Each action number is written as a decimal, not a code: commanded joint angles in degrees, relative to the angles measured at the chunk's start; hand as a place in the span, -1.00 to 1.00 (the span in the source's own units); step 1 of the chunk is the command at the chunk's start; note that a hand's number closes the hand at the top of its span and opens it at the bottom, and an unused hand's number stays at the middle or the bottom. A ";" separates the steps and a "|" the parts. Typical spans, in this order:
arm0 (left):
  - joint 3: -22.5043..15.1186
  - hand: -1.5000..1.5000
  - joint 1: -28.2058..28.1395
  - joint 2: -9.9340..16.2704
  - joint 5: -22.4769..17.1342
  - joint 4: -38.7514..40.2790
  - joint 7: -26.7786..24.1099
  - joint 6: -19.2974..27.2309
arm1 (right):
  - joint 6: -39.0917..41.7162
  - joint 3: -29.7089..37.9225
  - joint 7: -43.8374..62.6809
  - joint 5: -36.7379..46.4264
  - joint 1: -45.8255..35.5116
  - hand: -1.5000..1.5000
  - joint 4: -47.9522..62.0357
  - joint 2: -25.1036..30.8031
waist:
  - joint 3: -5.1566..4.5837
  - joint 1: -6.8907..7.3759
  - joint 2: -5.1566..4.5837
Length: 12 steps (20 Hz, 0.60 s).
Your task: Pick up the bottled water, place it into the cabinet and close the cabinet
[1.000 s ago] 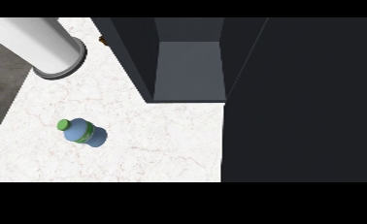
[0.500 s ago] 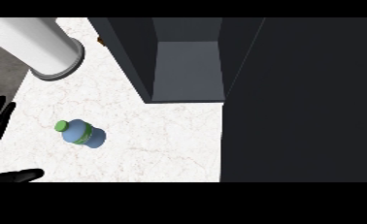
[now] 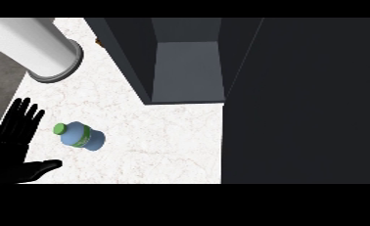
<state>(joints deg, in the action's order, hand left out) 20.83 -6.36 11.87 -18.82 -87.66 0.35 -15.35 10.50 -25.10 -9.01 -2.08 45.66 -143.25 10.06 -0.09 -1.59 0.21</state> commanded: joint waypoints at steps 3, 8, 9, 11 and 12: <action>0.72 -1.00 4.69 -0.03 3.10 17.05 -10.15 -2.66 | 1.00 -0.47 -2.08 2.27 6.58 -1.00 -8.72 4.28 | -0.04 -0.50 -0.04; 0.70 -1.00 11.16 1.45 5.93 30.68 -16.91 -4.22 | -1.63 -4.87 -2.04 5.96 7.60 -1.00 -9.55 3.91 | -0.11 -0.53 -0.16; -0.68 -1.00 9.89 -0.48 8.19 31.51 -21.21 -3.75 | -2.07 -4.20 -3.09 5.88 7.26 -1.00 -8.31 3.92 | -0.09 -0.27 -0.15; 0.43 -1.00 13.69 2.39 7.34 37.66 -21.43 -6.40 | -1.43 -3.05 -5.45 5.12 9.21 -1.00 -8.30 5.61 | -0.11 -0.78 -0.17; -0.44 -1.00 12.53 1.05 8.41 39.02 -24.91 -7.08 | -2.90 -4.25 -2.67 4.78 8.87 -1.00 -9.81 5.07 | -0.12 -0.23 -0.27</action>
<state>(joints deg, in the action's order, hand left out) 21.01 4.33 13.07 -12.34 -56.51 -18.13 -20.27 8.91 -28.40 -15.40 -1.01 51.60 -143.27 13.40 -0.18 -2.06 0.02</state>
